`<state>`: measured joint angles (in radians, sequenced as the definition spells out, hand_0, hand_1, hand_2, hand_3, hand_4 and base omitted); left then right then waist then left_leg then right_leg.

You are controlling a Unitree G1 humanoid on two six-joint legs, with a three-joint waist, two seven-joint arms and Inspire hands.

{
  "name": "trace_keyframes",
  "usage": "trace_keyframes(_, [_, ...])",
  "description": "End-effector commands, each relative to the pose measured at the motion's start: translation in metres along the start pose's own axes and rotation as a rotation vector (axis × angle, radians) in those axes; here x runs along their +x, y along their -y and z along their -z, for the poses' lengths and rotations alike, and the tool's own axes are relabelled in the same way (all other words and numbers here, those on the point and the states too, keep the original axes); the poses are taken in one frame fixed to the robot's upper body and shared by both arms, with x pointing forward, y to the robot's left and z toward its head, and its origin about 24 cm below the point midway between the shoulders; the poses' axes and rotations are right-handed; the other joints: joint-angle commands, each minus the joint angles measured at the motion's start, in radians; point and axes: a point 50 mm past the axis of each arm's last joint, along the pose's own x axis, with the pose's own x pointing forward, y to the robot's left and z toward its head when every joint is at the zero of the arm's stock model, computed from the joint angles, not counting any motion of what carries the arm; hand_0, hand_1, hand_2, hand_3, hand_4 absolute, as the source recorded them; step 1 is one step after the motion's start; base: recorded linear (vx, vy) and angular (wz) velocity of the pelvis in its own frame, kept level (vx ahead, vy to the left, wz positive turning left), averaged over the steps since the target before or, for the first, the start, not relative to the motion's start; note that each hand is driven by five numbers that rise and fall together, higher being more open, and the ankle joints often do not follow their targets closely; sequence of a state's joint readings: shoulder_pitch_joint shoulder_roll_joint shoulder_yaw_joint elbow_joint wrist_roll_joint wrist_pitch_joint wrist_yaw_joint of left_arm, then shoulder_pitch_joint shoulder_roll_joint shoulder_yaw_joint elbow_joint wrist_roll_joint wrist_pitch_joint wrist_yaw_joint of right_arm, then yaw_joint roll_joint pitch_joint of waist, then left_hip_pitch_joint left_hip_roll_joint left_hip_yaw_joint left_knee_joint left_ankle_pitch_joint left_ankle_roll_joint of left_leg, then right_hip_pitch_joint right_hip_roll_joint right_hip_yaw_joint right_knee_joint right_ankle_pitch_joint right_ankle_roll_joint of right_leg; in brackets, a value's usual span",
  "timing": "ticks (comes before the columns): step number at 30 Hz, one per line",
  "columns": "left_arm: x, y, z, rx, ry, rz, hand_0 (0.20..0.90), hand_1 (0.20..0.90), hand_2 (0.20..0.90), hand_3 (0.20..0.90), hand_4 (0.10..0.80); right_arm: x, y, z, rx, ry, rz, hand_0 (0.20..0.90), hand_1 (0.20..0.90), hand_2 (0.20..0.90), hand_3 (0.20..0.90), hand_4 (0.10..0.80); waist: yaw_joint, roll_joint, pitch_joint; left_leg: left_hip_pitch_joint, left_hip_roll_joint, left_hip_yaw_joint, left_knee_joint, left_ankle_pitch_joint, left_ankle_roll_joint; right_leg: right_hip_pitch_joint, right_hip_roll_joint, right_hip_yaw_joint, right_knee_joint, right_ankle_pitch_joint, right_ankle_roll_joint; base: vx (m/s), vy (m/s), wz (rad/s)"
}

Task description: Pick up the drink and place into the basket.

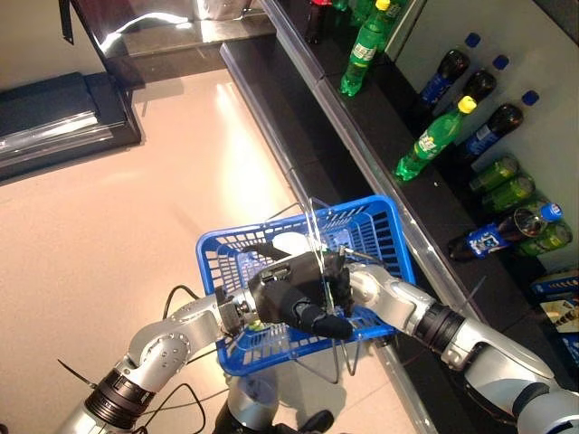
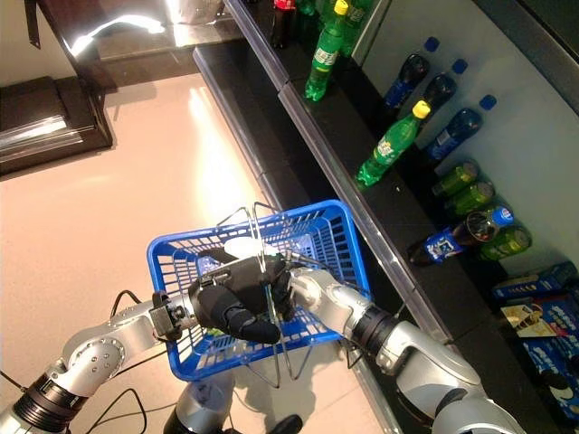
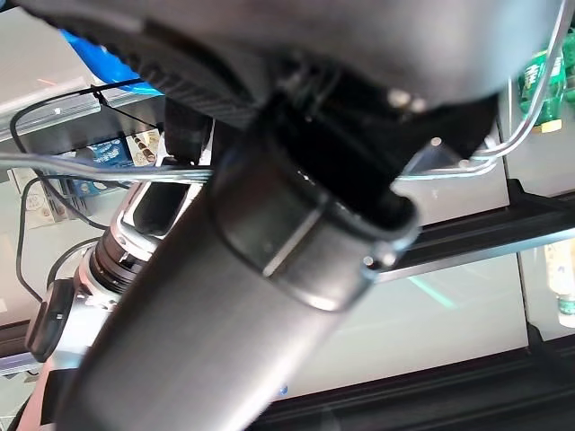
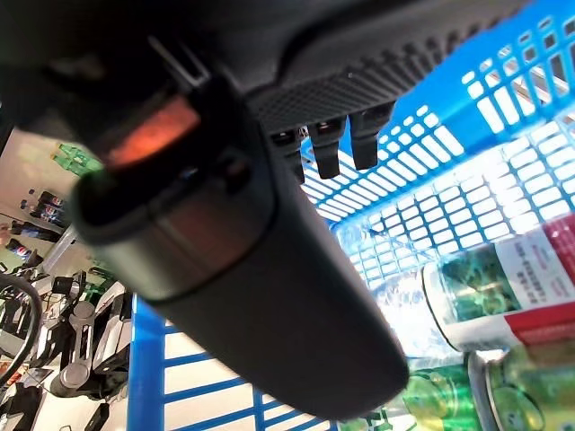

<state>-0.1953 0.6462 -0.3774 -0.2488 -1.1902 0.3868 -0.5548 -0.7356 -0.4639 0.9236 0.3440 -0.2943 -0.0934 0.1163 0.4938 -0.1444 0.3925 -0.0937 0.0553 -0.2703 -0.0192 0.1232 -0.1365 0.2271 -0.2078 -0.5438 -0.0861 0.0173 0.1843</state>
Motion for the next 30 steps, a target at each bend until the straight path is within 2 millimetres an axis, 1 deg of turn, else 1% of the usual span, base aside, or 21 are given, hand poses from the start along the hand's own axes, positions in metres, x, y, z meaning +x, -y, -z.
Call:
trace_keyframes(1, [0.039, 0.095, -0.049, 0.075, 0.381, 0.706, 0.3, 0.3, 0.3, 0.2, 0.1, 0.017, -0.003, -0.025, 0.001, 0.108, 0.006, 0.9, 0.9, 0.9, 0.9, 0.8, 0.005, 0.001, -0.293, 0.071, 0.045, -0.062, -0.068, -0.042, -0.011, 0.043, 0.022, -0.006, 0.039, -0.049, -0.022, 0.0, 0.0, 0.0])
trace_keyframes(7, [0.038, 0.095, -0.05, 0.088, 0.397, 0.692, 0.3, 0.3, 0.3, 0.2, 0.1, 0.017, -0.001, -0.025, 0.012, 0.101, 0.02, 0.9, 0.9, 0.9, 0.9, 0.8, 0.004, 0.003, -0.294, 0.07, 0.044, -0.061, -0.068, -0.042, -0.011, 0.042, 0.023, -0.005, 0.04, -0.051, -0.024, 0.0, 0.0, 0.0])
trace_keyframes(14, [0.033, 0.087, -0.058, 0.128, 0.46, 0.606, 0.3, 0.3, 0.3, 0.2, 0.1, 0.011, 0.003, -0.019, 0.06, 0.083, 0.066, 0.9, 0.9, 0.9, 0.9, 0.8, 0.0, 0.004, -0.294, 0.071, 0.044, -0.057, -0.068, -0.04, -0.009, 0.044, 0.023, -0.002, 0.04, -0.05, -0.023, 0.0, 0.0, 0.0])
trace_keyframes(17, [0.028, 0.082, -0.063, 0.166, 0.505, 0.541, 0.3, 0.3, 0.3, 0.2, 0.1, 0.007, 0.007, -0.014, 0.094, 0.077, 0.104, 0.9, 0.9, 0.9, 0.9, 0.8, -0.005, 0.006, -0.295, 0.073, 0.043, -0.054, -0.068, -0.04, -0.009, 0.043, 0.024, 0.002, 0.04, -0.05, -0.022, 0.0, 0.0, 0.0])
trace_keyframes(24, [0.016, 0.067, -0.073, 0.227, 0.603, 0.35, 0.3, 0.3, 0.3, 0.2, 0.1, -0.006, 0.01, -0.007, 0.21, 0.066, 0.191, 0.9, 0.9, 0.9, 0.9, 0.8, -0.026, 0.015, -0.3, 0.08, 0.045, -0.033, -0.068, -0.04, -0.006, 0.044, 0.022, 0.013, 0.041, -0.052, -0.02, -0.014, 0.018, -0.02])
trace_keyframes(25, [0.014, 0.065, -0.073, 0.232, 0.614, 0.334, 0.3, 0.3, 0.3, 0.2, 0.1, -0.009, 0.01, -0.004, 0.219, 0.061, 0.202, 0.9, 0.9, 0.9, 0.9, 0.8, -0.029, 0.02, -0.298, 0.07, 0.033, -0.037, -0.068, -0.015, 0.001, 0.033, 0.01, 0.002, 0.044, -0.026, -0.02, -0.074, 0.085, -0.03])
trace_keyframes(30, [0.001, 0.055, -0.077, 0.28, 0.668, 0.223, 0.3, 0.3, 0.3, 0.2, 0.1, -0.023, 0.008, 0.002, 0.294, 0.06, 0.278, 0.9, 0.9, 0.9, 0.9, 0.8, -0.057, 0.036, -0.307, 0.076, 0.035, -0.012, -0.068, -0.015, 0.003, 0.033, 0.005, 0.014, 0.043, -0.027, -0.016, -0.018, 0.041, -0.07])
